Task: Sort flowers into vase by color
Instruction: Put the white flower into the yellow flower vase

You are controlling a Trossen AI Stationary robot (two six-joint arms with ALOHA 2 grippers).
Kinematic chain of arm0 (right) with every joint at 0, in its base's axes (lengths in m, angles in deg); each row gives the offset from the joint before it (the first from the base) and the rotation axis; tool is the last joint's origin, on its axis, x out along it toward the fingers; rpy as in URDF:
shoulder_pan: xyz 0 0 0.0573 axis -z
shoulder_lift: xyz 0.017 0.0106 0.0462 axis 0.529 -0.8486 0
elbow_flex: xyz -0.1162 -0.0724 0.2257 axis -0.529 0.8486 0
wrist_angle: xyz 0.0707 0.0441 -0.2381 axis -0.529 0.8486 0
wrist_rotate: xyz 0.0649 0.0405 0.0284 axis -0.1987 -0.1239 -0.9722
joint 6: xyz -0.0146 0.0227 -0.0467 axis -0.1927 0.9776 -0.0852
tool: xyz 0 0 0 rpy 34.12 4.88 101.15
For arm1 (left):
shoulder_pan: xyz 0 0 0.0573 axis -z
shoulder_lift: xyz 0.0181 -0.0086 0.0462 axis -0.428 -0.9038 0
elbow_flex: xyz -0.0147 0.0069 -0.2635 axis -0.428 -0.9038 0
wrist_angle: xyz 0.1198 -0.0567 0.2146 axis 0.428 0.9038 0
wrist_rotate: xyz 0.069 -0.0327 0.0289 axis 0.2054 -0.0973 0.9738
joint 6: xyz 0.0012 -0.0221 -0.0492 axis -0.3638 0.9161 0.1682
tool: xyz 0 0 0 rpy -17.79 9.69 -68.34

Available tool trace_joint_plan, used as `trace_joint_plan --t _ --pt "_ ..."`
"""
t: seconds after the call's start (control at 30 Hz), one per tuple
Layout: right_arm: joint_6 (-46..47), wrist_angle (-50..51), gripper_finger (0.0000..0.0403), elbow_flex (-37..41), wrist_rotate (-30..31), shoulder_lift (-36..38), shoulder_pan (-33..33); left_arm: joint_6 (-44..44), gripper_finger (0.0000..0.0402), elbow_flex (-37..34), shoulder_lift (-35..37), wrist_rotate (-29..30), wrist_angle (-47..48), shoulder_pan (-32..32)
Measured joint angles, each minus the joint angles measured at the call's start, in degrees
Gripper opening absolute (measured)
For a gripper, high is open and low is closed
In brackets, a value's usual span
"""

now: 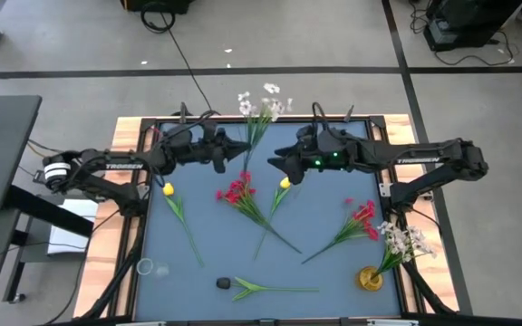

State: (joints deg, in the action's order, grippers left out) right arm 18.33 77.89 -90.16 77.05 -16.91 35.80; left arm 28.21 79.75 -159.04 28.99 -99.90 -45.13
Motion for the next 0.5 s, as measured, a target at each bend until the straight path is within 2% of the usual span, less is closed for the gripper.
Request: trace_joint_plan --t 0.1,0.2,0.37,0.5 --pt "-1.4 -2.5 0.0272 0.0 -1.0 -0.6 0.0 -3.7 0.0012 3.5 0.0 0.1 1.5 1.5" --pt "-5.3 -4.9 0.0272 0.0 -1.3 -1.1 -0.5 -8.3 0.0012 7.7 -0.2 0.2 7.6 2.5" --pt "-7.8 -7.0 0.0272 0.0 3.2 -1.1 -0.8 -17.9 0.0012 13.2 -0.2 0.4 17.8 4.2" --pt "-9.0 -11.4 0.0267 0.0 5.0 -1.0 -0.7 -21.8 0.0012 14.3 -0.2 0.3 19.4 5.4"
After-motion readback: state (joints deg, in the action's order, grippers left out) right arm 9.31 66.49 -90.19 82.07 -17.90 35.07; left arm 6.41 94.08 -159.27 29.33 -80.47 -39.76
